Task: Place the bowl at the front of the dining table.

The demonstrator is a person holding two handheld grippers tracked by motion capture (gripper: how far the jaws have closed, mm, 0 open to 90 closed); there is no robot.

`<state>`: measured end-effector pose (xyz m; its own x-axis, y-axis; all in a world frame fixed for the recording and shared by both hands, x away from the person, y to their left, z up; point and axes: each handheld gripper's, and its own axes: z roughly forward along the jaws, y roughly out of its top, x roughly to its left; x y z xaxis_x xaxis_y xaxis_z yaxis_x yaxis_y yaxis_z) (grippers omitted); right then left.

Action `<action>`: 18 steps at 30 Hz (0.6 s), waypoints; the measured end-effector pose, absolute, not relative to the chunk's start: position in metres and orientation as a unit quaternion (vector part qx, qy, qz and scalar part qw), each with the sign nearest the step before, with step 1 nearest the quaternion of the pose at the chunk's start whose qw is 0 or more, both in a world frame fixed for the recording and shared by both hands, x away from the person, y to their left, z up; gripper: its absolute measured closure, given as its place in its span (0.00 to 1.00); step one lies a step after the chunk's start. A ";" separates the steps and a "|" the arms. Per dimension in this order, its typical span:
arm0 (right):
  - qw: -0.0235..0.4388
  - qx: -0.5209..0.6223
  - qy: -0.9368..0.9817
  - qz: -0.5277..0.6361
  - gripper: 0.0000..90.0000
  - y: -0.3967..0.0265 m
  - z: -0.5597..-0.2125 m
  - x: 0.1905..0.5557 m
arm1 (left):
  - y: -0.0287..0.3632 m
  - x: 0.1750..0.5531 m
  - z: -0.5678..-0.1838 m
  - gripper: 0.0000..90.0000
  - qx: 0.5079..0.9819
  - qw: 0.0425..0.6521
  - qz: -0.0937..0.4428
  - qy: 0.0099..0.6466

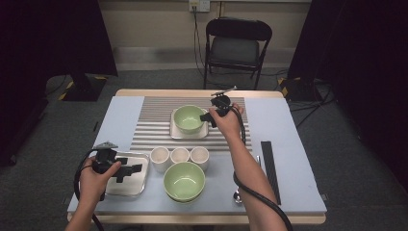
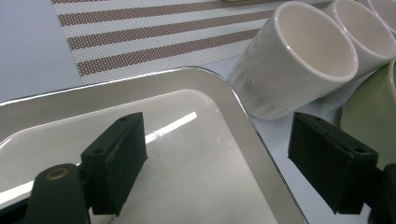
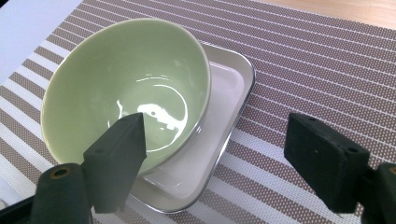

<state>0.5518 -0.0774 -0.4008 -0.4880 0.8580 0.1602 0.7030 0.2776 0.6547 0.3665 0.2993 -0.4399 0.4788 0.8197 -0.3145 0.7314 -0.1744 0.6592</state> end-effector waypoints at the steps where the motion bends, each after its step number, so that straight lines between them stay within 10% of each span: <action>1: 0.112 0.494 0.791 0.343 0.22 -0.077 -0.401 0.552 | 0.299 0.366 -0.440 0.21 0.763 0.395 0.056 0.508; 18: 0.115 0.488 0.794 0.344 0.23 -0.082 -0.396 0.549 | 0.300 0.366 -0.438 0.21 0.763 0.396 0.057 0.507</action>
<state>0.5487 -0.0824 -0.3961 -0.4976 0.8539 0.1526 0.6960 0.2880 0.6578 0.3658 0.2999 -0.4381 0.4799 0.8187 -0.3152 0.7288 -0.1721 0.6628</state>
